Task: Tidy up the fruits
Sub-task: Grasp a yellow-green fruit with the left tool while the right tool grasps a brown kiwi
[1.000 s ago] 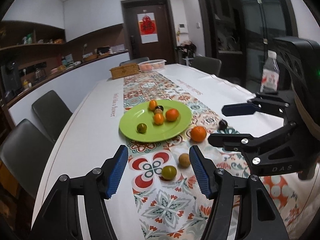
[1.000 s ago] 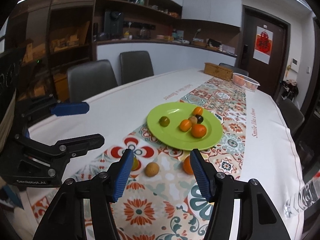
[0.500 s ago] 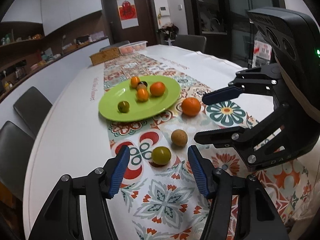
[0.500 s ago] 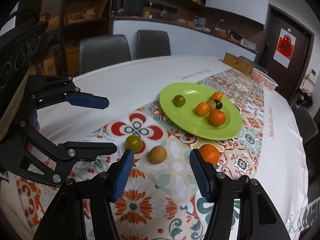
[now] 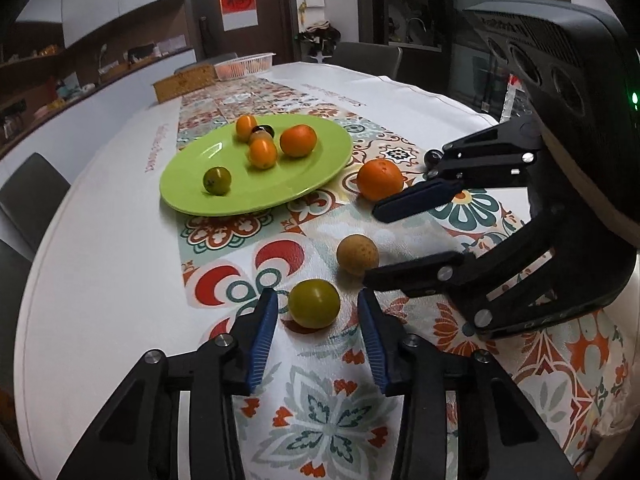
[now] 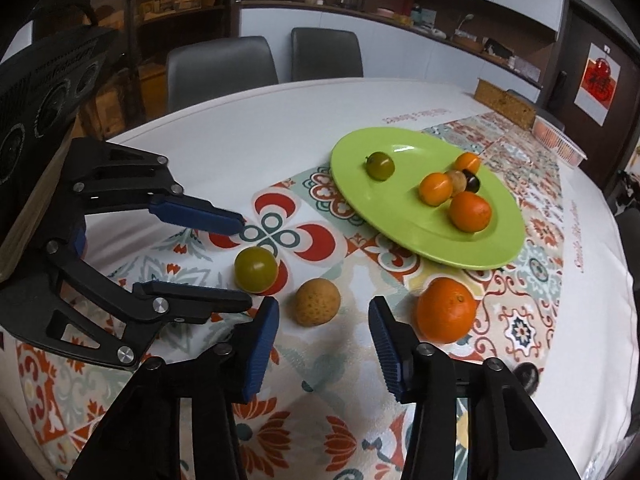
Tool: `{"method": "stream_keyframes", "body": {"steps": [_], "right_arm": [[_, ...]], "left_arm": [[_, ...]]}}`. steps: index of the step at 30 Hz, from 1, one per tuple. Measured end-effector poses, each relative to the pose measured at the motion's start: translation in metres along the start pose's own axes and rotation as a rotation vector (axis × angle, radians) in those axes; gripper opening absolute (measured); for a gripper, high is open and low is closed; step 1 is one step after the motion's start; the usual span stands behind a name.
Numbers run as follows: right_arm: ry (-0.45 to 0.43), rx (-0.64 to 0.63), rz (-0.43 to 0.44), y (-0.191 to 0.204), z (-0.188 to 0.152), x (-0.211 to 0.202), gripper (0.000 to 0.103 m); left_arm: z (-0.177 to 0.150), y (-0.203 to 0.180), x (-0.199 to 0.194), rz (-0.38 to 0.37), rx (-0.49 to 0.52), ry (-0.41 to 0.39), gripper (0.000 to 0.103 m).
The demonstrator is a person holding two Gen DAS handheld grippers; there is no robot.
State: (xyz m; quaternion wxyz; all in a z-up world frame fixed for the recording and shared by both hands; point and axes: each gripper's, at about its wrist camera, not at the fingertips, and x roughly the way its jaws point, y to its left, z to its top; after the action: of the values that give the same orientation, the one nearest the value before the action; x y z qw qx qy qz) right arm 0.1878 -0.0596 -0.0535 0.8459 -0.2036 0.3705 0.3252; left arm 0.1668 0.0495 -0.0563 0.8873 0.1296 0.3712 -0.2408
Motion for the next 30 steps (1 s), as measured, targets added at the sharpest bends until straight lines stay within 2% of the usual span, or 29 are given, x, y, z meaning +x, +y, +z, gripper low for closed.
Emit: {"method": "stream_keyframes", "body": {"steps": [9,19,30], "right_arm": [[0.012,0.025,0.033,-0.003,0.003,0.011,0.039],[0.034,0.074,0.064,-0.008,0.003,0.016,0.028],[-0.018,0.141,0.035,-0.011,0.003,-0.009,0.028]], "left_arm": [[0.002,0.008,0.013,-0.031,-0.039,0.053,0.032],[0.005,0.009,0.013,-0.038,-0.066,0.051,0.029],[0.011,0.005,-0.010,0.007,-0.161,-0.012,0.029]]}}
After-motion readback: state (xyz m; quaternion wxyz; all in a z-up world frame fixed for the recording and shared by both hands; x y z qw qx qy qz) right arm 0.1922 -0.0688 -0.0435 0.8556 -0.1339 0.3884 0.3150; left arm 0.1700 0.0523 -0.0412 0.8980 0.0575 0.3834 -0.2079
